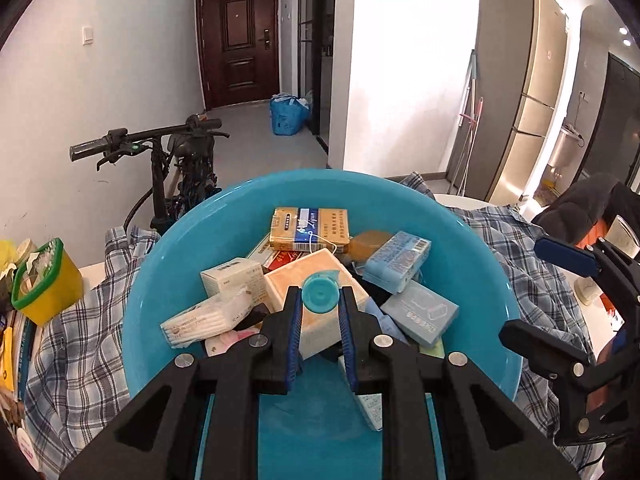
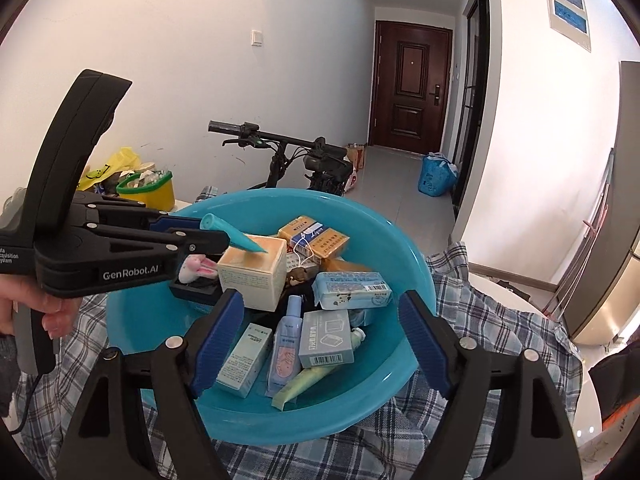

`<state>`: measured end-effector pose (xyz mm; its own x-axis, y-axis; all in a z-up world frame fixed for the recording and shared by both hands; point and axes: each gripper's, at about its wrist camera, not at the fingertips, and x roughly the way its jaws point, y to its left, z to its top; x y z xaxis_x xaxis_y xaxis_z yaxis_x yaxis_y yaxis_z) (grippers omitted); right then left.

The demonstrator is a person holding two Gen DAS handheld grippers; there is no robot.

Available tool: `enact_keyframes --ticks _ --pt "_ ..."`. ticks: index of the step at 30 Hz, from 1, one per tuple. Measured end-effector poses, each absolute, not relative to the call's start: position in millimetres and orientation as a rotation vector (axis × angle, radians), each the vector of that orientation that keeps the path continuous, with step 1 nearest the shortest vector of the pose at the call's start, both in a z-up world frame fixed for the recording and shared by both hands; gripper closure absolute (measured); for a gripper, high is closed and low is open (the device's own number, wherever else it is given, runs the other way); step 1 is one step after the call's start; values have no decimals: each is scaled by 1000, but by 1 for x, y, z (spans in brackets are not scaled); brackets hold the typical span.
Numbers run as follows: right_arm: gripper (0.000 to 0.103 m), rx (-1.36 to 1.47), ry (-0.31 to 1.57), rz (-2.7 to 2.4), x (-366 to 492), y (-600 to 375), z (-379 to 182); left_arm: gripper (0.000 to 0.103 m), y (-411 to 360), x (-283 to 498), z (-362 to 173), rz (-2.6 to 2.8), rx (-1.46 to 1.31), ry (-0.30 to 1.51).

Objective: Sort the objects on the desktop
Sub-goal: 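Carry the teal tube over the basin with the left tool, then open the left tool to drop the teal tube into the basin, then raise both tools up away from the basin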

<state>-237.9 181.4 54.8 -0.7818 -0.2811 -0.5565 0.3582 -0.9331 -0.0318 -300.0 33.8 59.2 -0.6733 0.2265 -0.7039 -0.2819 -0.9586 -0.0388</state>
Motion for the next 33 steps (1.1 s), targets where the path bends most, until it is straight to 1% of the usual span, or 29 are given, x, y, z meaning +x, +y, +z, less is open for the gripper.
enact_keyframes --ticks 5,6,8,9,10,14,16,17,20,21,22,24,26,29,33 --pt "24 834 197 -2671 -246 183 48 83 30 -308 52 2636 -1120 80" --pt "24 839 200 -2669 -246 183 47 82 30 -309 51 2633 -1129 73" --pt "24 846 207 -2666 -247 182 45 63 30 -309 49 2634 -1146 55" --pt "24 849 209 -2664 -247 182 45 42 29 -307 50 2640 -1134 43" --pt "24 851 211 -2663 -247 182 44 32 29 -304 51 2647 -1103 33" --pt "24 853 211 -2665 -246 182 45 30 33 -296 59 2679 -1068 94" --pt "24 854 210 -2666 -246 183 45 22 32 -293 61 2685 -1062 89" --pt "24 854 210 -2667 -246 183 45 21 31 -292 63 2686 -1056 81" --pt "24 850 218 -2668 -245 184 45 21 28 -285 65 2690 -1036 78" --pt "20 849 224 -2668 -244 184 45 21 27 -282 65 2698 -1028 81" --pt "18 847 229 -2668 -243 185 46 21 26 -280 65 2704 -1022 78" --pt "17 851 239 -2668 -241 185 46 21 22 -275 66 2714 -1005 60" --pt "17 850 240 -2669 -240 186 47 21 17 -264 72 2810 -917 63" --pt "17 843 234 -2673 -237 189 49 20 16 -243 85 2917 -718 146" --pt "15 838 234 -2674 -235 189 50 17 12 -232 96 2895 -683 112"
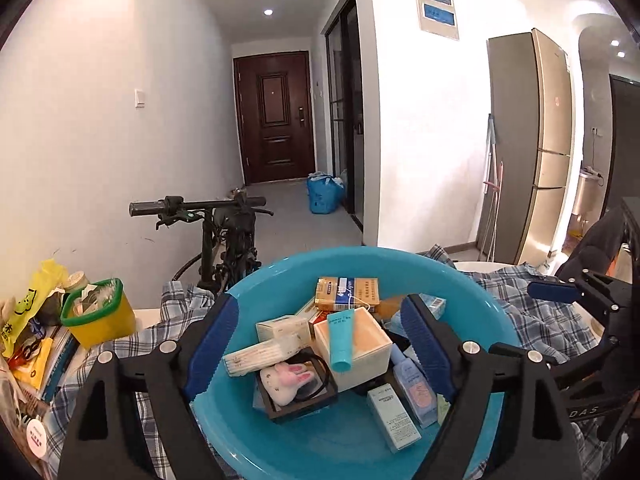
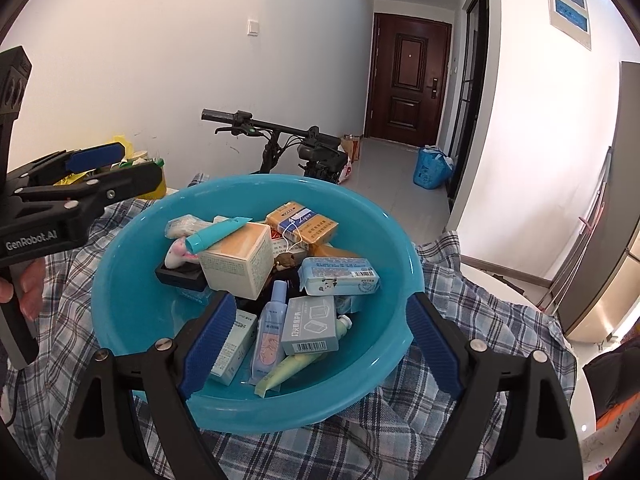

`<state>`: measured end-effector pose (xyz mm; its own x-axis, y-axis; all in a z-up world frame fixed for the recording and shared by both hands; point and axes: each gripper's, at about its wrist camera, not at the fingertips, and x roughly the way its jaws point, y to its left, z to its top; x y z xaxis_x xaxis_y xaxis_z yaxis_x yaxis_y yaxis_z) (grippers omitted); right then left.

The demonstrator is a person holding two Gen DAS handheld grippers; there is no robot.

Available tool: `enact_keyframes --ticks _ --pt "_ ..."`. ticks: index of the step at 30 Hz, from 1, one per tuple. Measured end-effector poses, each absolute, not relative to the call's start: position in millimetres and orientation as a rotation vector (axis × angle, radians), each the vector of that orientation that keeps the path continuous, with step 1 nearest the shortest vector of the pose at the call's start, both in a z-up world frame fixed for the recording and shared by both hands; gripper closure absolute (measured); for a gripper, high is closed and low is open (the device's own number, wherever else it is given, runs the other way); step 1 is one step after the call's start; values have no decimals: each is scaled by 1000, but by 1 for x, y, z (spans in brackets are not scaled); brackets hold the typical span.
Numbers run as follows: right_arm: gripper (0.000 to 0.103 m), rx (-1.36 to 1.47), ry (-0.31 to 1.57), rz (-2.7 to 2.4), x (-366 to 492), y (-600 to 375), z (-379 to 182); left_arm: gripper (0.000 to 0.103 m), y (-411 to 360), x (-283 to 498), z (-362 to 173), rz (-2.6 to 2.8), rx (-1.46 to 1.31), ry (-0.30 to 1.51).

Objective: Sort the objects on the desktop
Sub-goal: 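Raise both tools up away from the basin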

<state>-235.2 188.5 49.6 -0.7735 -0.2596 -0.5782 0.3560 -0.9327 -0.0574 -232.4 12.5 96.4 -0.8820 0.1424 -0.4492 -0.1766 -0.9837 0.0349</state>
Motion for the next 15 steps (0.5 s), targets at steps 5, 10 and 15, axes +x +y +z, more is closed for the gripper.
enact_keyframes --ticks 5,10,15 --pt "15 843 224 -2658 -231 187 48 17 13 -231 94 2860 -739 102" --pt "15 826 255 -2649 -216 188 48 17 20 -204 83 2870 -756 121" --pt "15 744 235 -2702 -198 193 59 17 28 -167 94 2910 -638 175"
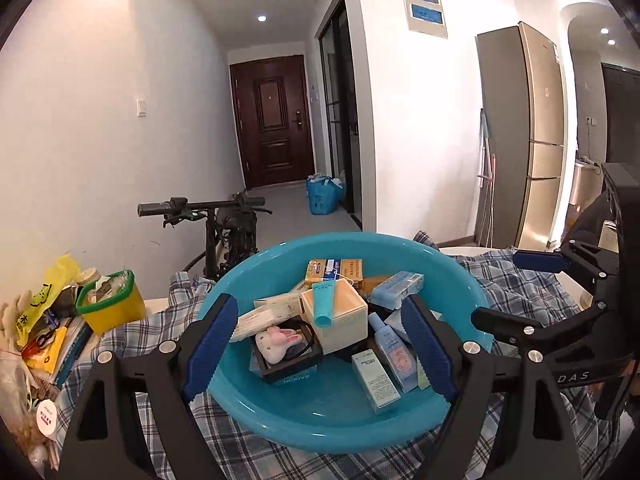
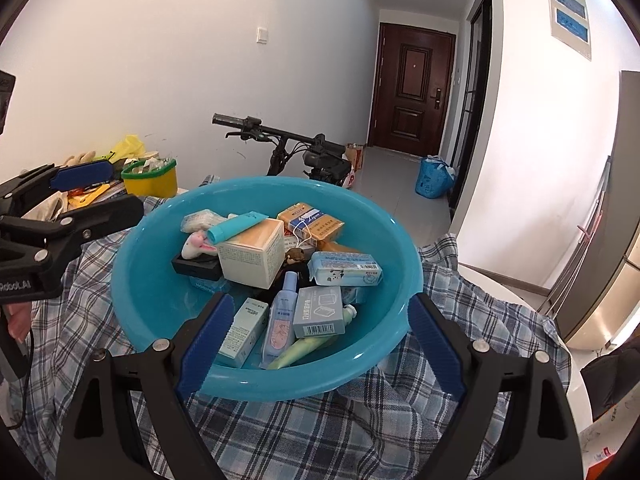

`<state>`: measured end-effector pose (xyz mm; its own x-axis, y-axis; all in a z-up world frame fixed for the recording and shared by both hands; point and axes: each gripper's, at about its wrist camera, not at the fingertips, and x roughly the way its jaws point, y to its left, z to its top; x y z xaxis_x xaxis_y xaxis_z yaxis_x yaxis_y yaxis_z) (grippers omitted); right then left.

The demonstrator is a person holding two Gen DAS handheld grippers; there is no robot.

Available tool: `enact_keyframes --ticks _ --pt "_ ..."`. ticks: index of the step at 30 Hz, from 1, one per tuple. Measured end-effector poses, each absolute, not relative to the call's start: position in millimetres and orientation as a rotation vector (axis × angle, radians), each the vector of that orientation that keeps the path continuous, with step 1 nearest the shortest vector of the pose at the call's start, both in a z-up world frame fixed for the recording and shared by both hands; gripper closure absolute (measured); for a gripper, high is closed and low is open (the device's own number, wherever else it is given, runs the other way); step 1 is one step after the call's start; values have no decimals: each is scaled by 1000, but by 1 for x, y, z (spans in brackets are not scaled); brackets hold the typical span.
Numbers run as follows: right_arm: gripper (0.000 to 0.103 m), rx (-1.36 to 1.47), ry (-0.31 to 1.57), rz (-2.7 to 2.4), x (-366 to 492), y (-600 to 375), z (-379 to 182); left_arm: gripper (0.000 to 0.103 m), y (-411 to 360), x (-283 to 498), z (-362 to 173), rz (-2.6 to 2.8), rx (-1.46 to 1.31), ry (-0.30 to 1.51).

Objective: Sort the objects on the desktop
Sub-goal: 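Raise both tools up away from the basin, then lower the right tool toward the white cable tie on the plaid cloth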

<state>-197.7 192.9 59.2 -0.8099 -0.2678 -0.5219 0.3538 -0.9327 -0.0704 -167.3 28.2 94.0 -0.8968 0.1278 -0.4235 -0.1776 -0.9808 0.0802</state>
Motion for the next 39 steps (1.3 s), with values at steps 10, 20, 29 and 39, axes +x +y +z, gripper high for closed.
enact_keyframes --ticks 10,20,29,39 --pt "8 569 239 -2683 -143 184 90 17 29 -117 116 2901 -534 169" --pt "8 531 200 -2671 -106 189 91 1 27 -67 111 2900 -446 153" --pt "4 565 148 -2673 -66 186 66 0 12 -51 92 2916 -499 149" --pt "4 670 -18 -2742 -29 201 27 1 -8 -36 46 2876 -701 45"
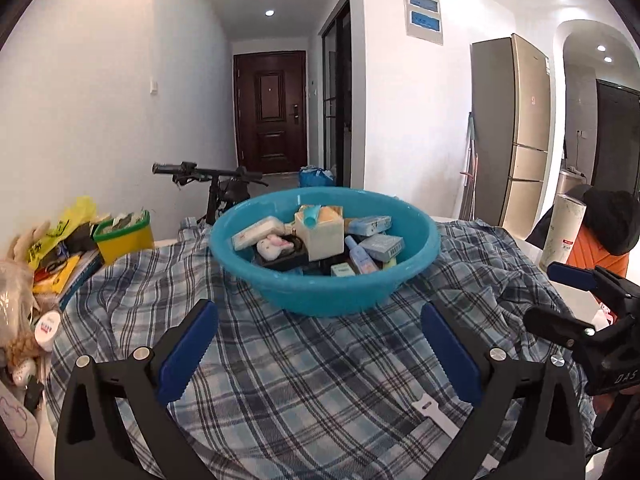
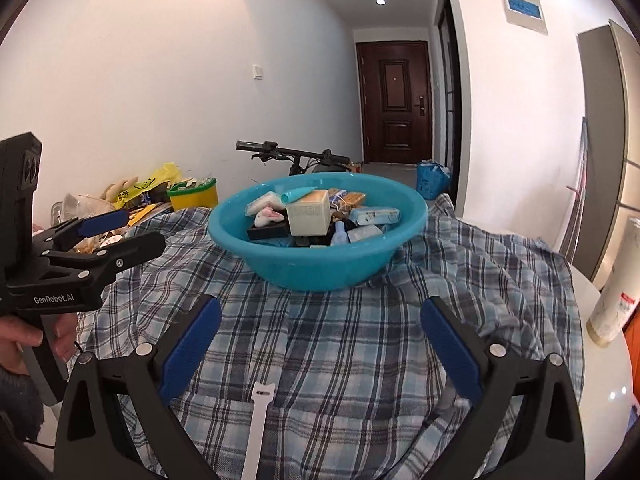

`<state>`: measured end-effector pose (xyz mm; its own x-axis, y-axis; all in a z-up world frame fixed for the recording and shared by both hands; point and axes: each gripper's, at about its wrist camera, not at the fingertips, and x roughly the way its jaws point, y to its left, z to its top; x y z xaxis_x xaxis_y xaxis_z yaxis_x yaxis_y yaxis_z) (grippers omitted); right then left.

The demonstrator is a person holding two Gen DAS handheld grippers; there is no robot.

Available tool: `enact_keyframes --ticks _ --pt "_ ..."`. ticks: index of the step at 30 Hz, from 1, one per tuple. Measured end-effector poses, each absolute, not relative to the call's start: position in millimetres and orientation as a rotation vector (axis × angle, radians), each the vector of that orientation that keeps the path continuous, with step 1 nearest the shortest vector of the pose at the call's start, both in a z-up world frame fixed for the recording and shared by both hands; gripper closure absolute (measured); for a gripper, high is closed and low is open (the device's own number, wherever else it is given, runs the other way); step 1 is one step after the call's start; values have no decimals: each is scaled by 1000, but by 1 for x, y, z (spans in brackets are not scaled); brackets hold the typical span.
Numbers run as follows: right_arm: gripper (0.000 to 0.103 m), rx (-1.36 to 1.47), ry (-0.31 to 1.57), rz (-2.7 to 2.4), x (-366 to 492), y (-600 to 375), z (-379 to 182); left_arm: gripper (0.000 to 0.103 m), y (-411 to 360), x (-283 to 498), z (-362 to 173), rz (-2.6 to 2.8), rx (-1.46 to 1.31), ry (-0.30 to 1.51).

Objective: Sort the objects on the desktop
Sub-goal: 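Lower the right tool toward the white cable tie on the plaid cloth, then close the right tool on the white cable tie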

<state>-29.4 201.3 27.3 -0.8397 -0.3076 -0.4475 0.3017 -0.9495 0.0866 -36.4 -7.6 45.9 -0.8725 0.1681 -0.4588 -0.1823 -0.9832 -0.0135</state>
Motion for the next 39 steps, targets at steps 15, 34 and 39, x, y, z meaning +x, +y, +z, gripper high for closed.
enact_keyframes --ticks 15,34,39 --pt "23 892 -23 -2620 -8 185 -32 1 13 -6 -3 2768 -888 94" --pt "79 1053 113 -2414 -30 149 -58 88 11 -12 -20 2643 -938 62" --pt "83 1101 117 -2381 -36 146 -64 88 17 -11 -27 2618 -968 80"
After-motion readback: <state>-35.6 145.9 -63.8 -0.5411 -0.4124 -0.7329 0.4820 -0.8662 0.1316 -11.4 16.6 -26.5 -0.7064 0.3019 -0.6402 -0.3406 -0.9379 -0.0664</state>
